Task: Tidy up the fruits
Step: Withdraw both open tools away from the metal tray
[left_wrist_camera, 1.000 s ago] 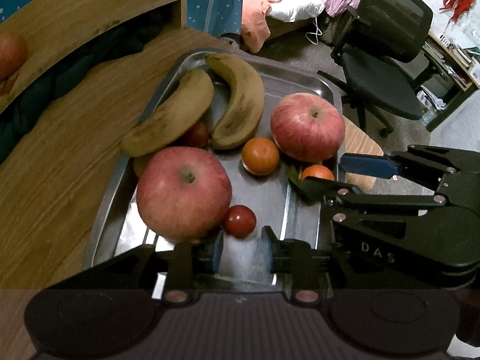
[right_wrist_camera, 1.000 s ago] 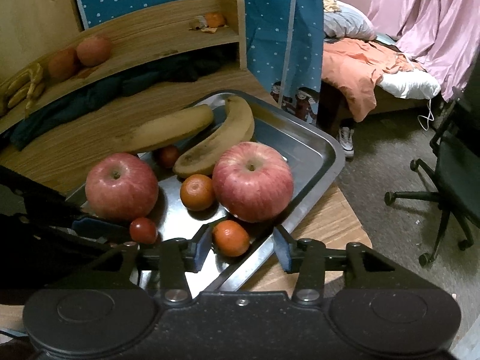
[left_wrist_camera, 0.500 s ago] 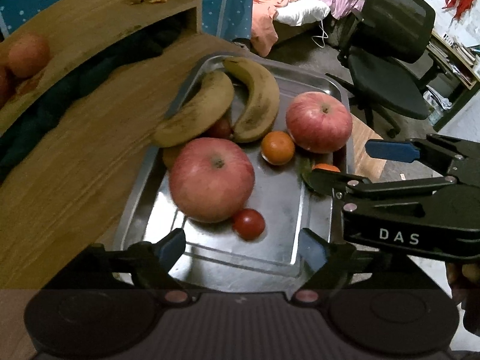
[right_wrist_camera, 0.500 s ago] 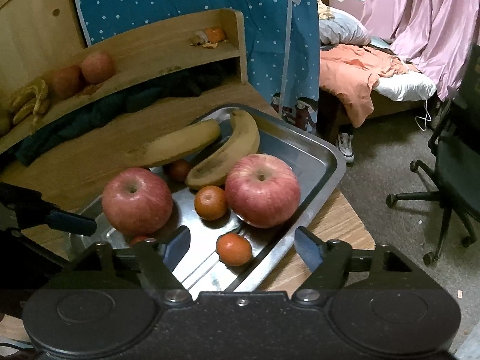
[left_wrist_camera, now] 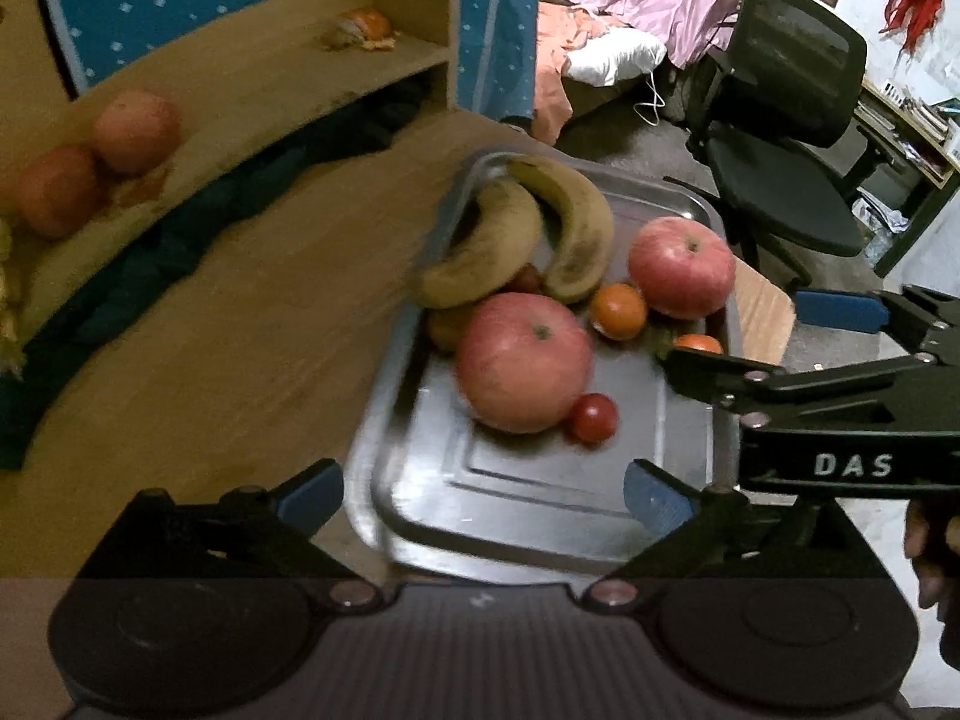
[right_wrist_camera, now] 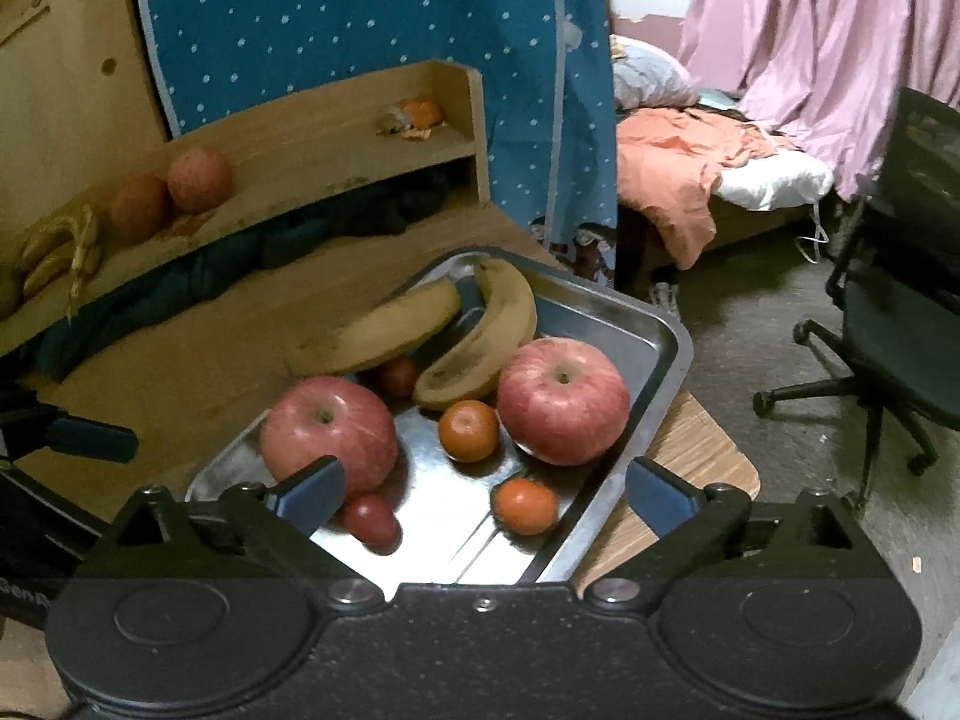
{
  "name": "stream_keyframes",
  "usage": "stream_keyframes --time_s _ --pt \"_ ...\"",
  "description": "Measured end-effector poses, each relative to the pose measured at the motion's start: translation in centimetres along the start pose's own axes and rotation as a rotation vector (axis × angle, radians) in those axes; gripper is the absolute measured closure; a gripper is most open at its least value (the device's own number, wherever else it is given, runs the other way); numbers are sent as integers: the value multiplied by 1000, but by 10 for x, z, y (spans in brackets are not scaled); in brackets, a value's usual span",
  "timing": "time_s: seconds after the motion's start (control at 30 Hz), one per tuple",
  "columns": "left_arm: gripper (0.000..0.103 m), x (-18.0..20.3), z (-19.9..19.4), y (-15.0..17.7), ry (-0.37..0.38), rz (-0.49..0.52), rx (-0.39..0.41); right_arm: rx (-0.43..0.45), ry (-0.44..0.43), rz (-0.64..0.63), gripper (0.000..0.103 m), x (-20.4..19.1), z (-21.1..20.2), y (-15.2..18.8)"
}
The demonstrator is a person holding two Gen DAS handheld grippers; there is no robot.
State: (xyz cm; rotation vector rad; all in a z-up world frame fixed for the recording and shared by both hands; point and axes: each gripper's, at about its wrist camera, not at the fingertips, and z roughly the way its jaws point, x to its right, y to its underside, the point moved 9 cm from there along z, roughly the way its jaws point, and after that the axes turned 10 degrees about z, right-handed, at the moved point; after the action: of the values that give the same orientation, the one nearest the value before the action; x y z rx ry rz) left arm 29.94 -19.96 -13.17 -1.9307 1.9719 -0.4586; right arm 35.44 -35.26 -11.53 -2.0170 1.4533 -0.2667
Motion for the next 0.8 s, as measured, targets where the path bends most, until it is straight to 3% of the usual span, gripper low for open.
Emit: stream_keyframes --time_s 0.43,0.8 --pt "0 -57 -40 17 -51 31 81 125 114 80 1 -39 -35 2" --pt "0 -102 -80 43 -73 17 164 204 189 75 1 -95 -81 31"
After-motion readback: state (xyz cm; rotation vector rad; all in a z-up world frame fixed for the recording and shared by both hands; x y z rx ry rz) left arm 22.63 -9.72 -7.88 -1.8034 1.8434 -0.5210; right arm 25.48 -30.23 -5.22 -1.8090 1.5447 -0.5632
